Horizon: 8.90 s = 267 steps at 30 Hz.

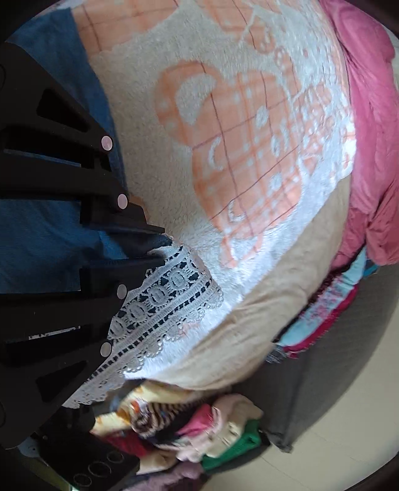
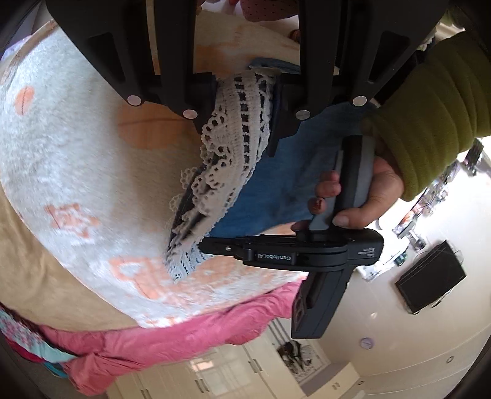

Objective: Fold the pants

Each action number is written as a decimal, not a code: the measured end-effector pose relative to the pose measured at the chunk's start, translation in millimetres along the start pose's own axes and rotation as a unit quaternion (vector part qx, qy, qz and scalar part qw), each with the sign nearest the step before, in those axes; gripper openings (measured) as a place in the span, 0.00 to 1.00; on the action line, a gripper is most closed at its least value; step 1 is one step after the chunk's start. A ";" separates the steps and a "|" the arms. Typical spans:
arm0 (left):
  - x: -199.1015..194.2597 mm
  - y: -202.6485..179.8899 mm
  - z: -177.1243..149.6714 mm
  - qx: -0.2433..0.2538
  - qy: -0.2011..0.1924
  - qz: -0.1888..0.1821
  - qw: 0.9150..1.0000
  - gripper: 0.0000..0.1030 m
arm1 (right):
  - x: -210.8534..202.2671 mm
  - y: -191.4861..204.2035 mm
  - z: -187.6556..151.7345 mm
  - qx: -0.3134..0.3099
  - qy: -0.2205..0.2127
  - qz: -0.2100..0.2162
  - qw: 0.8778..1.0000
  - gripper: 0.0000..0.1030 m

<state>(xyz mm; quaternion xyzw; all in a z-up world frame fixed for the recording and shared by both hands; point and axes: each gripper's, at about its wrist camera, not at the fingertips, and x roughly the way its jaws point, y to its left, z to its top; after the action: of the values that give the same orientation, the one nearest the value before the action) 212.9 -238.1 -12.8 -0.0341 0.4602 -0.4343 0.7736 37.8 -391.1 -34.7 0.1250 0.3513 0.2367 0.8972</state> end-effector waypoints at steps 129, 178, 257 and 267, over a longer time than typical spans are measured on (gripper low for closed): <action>-142.4 6.0 -218.3 -0.126 -0.033 0.229 0.965 0.60 | 198.5 132.9 83.1 -0.183 0.143 -0.042 0.972 0.64; -284.3 100.4 -284.0 -0.281 -0.147 0.304 0.898 0.85 | 238.6 292.9 90.2 -0.289 0.172 0.093 0.937 0.84; -137.5 5.1 -170.0 -0.143 -0.070 0.144 0.977 0.70 | 129.5 79.2 79.2 -0.175 0.156 0.116 0.965 0.48; -153.7 -15.8 -180.4 -0.131 -0.074 0.157 0.976 0.74 | 115.2 66.2 75.5 -0.160 0.142 0.070 0.974 0.55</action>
<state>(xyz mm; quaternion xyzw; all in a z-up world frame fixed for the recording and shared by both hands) 38.3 -77.2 -4.3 -0.0950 0.4540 -0.2399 0.8528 141.4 -279.8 -20.1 -0.0309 0.4227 0.3671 0.8280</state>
